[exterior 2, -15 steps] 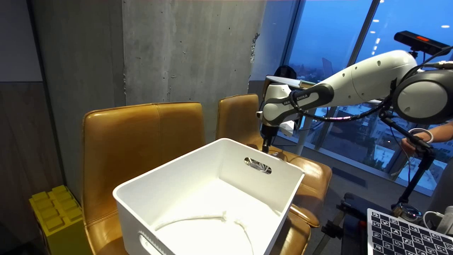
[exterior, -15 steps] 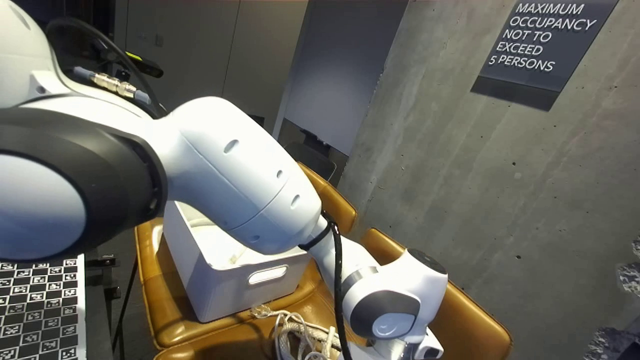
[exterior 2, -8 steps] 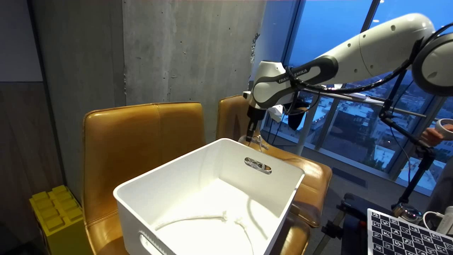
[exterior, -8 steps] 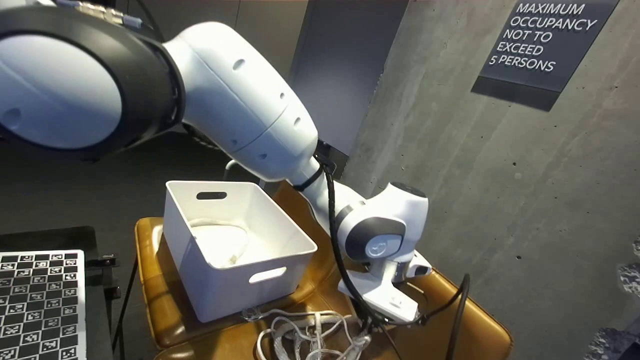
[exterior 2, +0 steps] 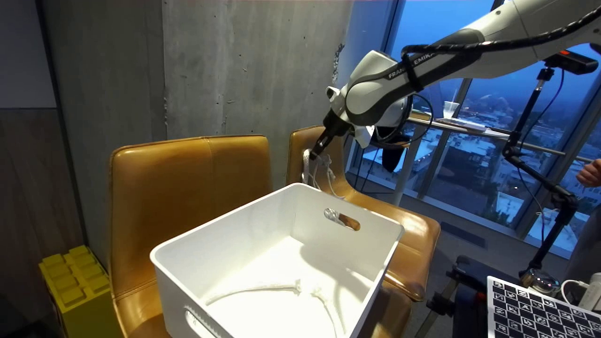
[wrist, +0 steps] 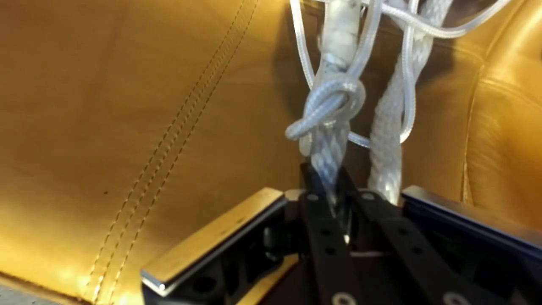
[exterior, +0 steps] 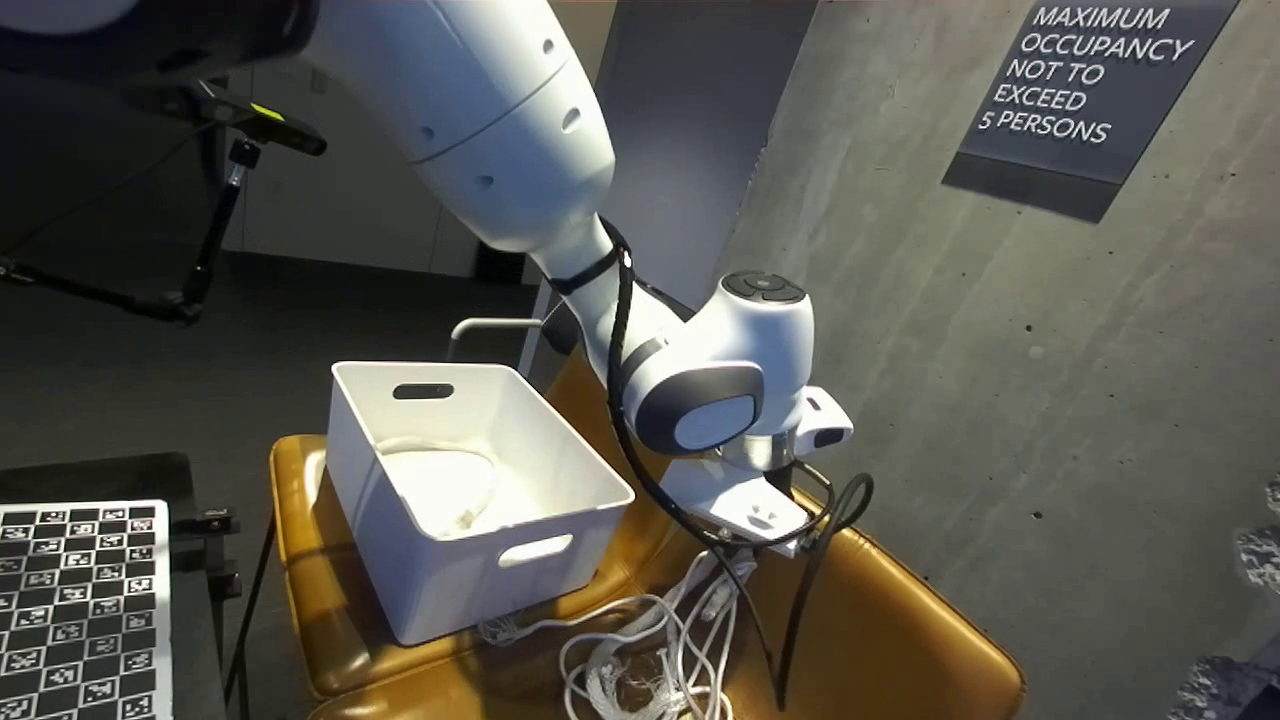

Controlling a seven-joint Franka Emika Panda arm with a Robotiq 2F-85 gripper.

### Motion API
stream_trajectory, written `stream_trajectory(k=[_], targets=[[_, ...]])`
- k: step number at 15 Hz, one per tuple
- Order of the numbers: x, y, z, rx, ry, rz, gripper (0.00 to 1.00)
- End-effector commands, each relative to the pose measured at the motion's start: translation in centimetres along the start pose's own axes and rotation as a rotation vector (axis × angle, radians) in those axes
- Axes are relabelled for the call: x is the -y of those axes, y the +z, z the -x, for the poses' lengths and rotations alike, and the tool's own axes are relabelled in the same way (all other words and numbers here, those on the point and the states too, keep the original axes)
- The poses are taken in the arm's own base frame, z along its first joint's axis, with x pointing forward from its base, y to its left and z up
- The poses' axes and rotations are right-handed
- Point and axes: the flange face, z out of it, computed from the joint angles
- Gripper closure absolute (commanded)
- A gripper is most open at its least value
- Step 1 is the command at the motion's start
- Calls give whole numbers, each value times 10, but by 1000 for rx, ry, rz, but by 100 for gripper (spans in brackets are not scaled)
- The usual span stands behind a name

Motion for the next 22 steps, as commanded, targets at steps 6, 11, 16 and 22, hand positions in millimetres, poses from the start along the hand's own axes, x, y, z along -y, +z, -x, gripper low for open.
stream_trajectory(k=[6,11,16,22], targets=[[15,-83,73,-248,246,-78,97],[17,-120,130,-240,327,-171,97],[-35,-168,147,-316,397,-163,97],[-12,-203,109,-426,388,-159,97]])
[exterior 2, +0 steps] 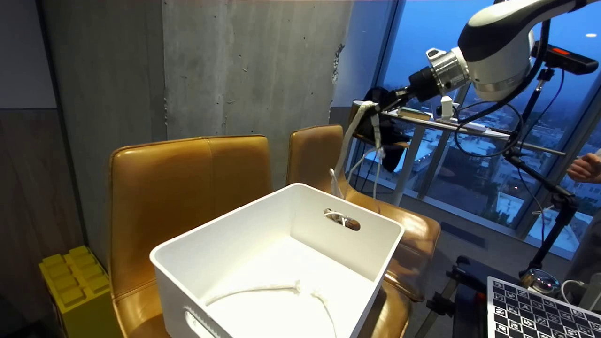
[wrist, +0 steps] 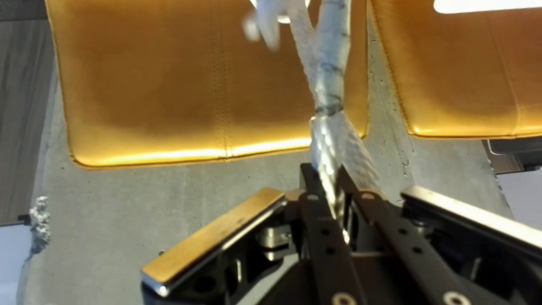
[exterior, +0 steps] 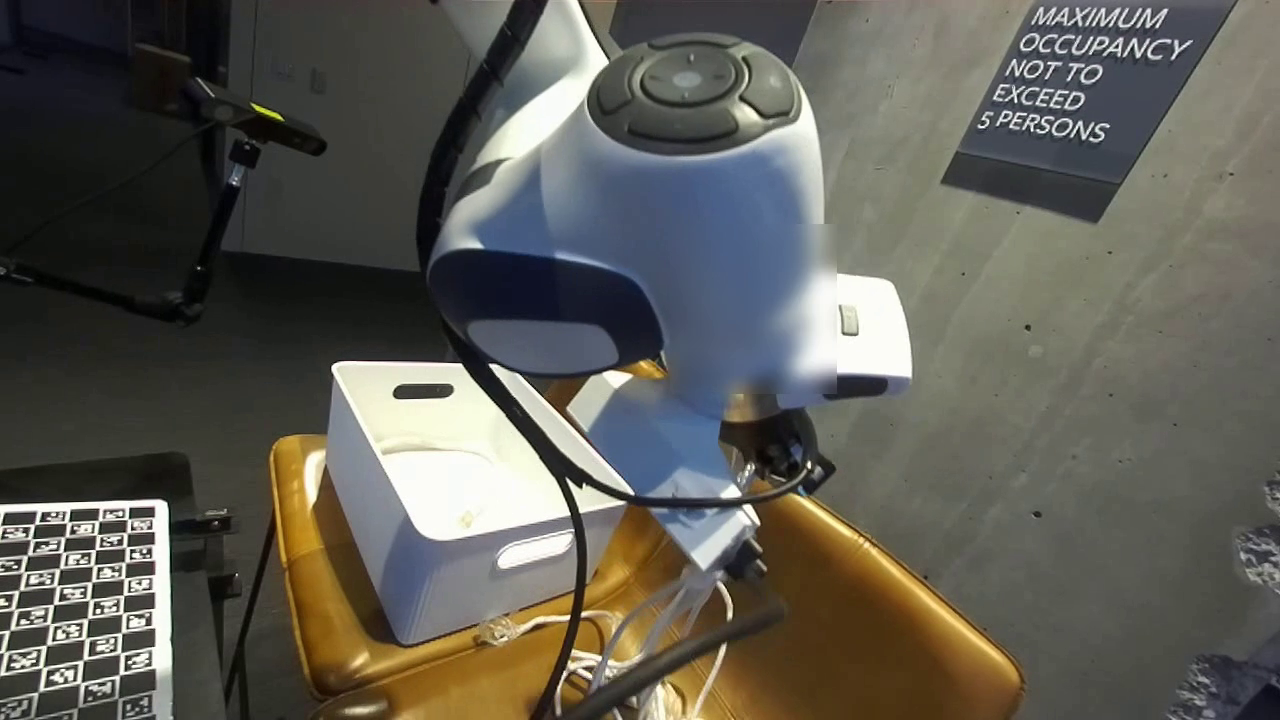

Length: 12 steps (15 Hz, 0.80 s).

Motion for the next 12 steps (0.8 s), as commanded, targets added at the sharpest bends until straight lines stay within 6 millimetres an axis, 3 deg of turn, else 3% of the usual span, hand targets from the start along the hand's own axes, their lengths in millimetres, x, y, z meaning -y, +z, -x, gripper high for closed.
stream_trajectory(k=[1,2,4,7,9,12], targets=[[47,0,4,-47,-66,-41,97],[54,2,3,-45,-78,-49,97],[47,7,-8,-40,2,-30,97],[47,-6,-12,-53,-14,-30,97],[56,-21,-35,-76,-11,-34,97],[93,-59,-81,-145,-21,-61,97]])
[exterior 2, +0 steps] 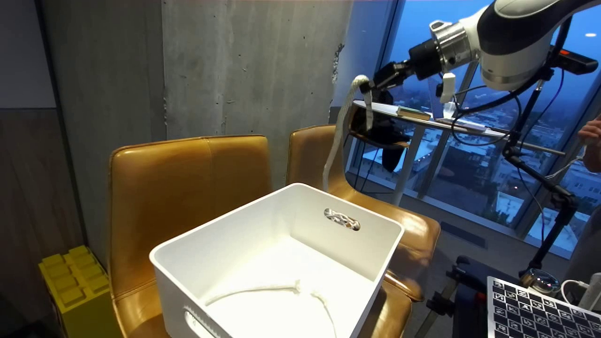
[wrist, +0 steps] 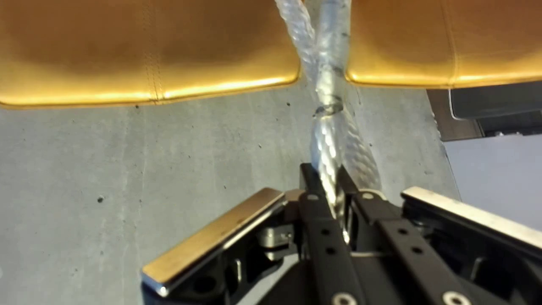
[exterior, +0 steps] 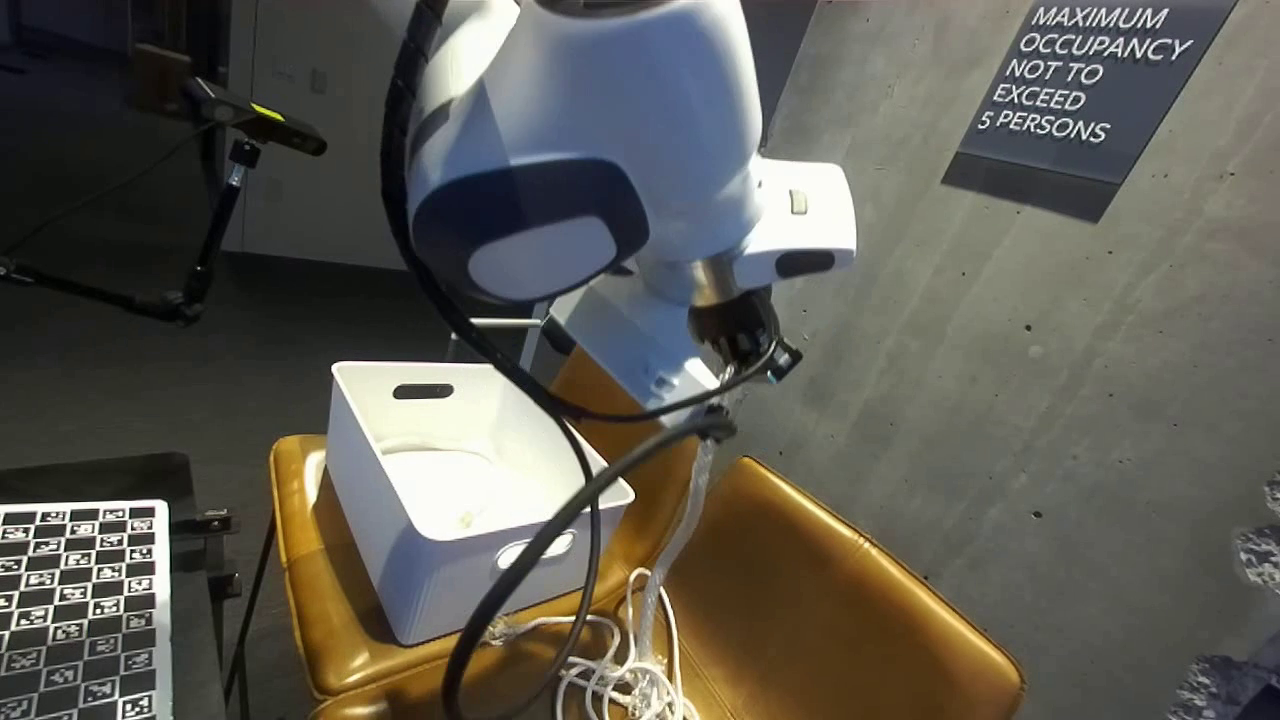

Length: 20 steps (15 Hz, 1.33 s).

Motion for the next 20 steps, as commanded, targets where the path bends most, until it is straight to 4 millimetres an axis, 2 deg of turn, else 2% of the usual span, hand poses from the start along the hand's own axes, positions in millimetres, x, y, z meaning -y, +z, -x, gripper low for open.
stream_trajectory(k=[1,6,8,10,11,12,16,20], targets=[[43,-42,-62,-85,-10,-37,97],[123,-109,-142,-185,-34,-114,97],[153,-131,-161,-203,-48,-146,97],[178,-141,-164,-201,-66,-169,97],[185,-139,-161,-186,-69,-173,97],[189,-128,-153,-128,-57,-171,97],[188,-75,-111,139,-9,-167,97],[192,-39,-84,393,32,-214,97]])
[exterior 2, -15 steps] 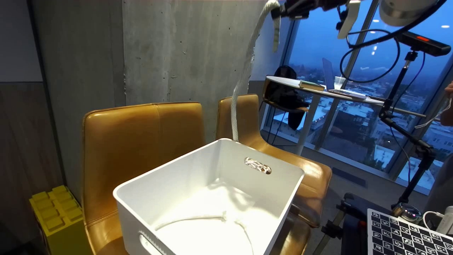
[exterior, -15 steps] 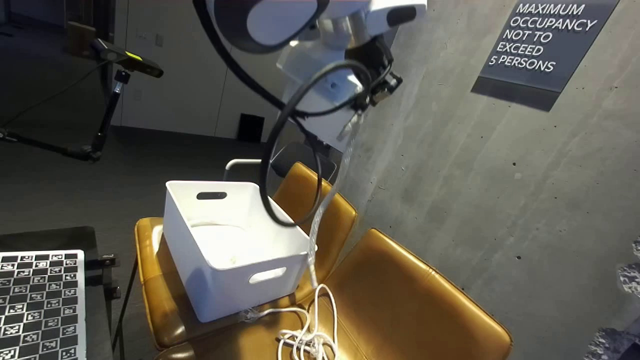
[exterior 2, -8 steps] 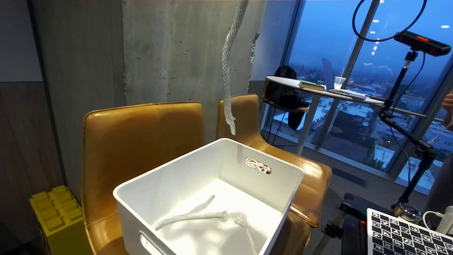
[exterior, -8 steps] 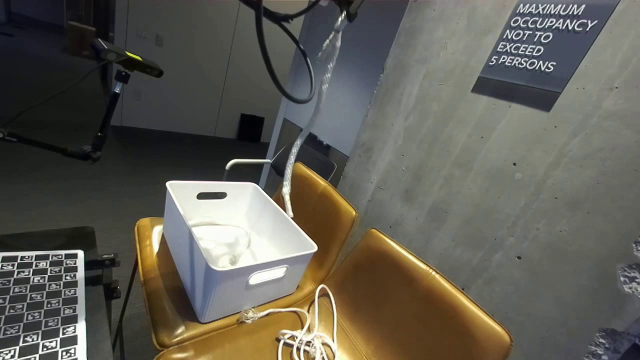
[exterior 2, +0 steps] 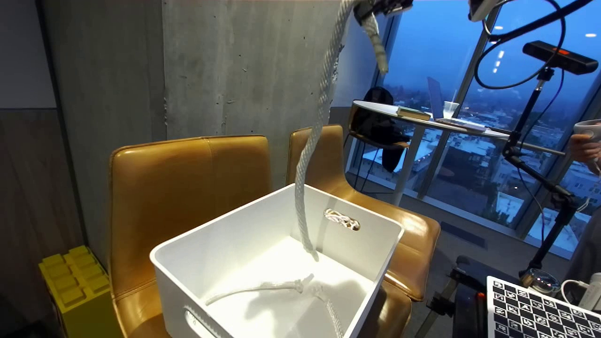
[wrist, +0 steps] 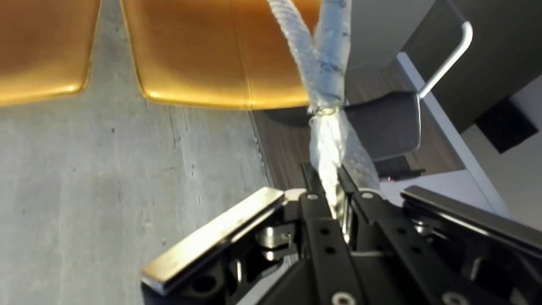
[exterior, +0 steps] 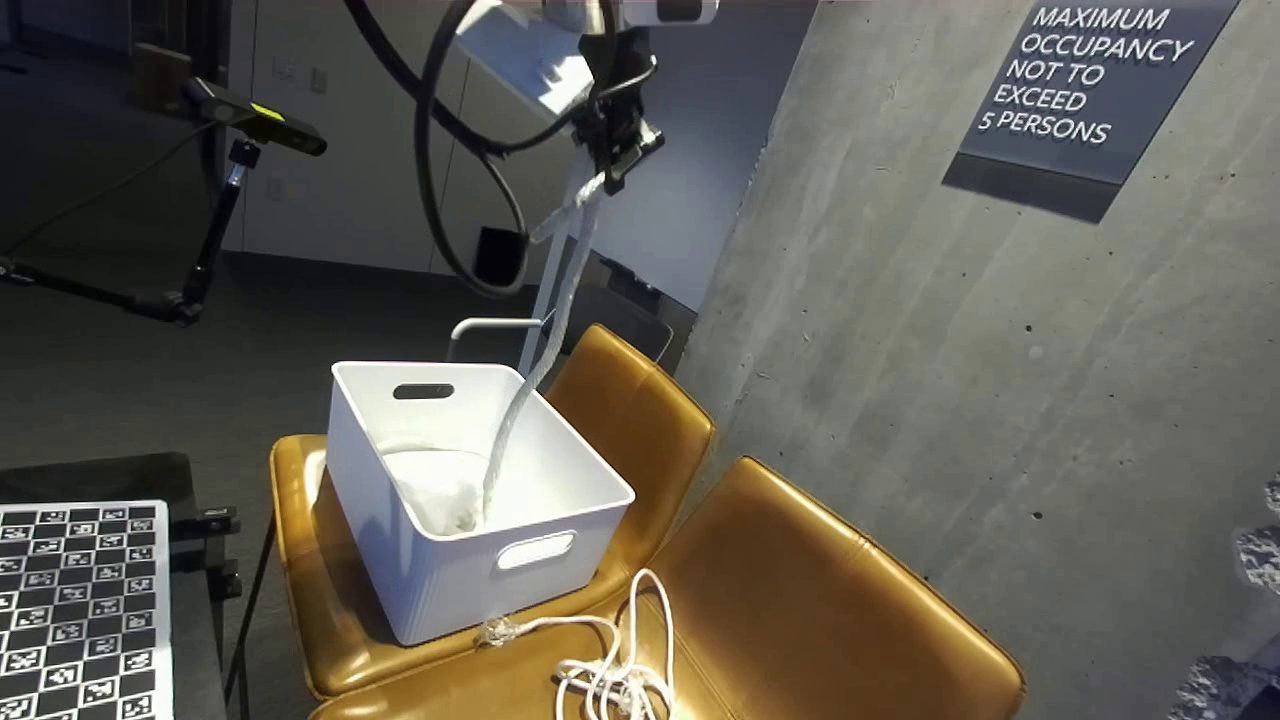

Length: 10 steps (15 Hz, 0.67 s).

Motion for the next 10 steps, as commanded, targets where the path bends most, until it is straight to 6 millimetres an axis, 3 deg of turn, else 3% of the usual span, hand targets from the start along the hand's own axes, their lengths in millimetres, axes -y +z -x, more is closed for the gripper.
stream_trajectory(k=[1,5,6,7,10], targets=[[4,24,0,191,65,-42,97],[9,45,-1,296,90,-54,97],[9,49,-3,276,71,-39,64],[9,53,-4,269,64,-32,63],[4,60,2,289,48,-13,44]])
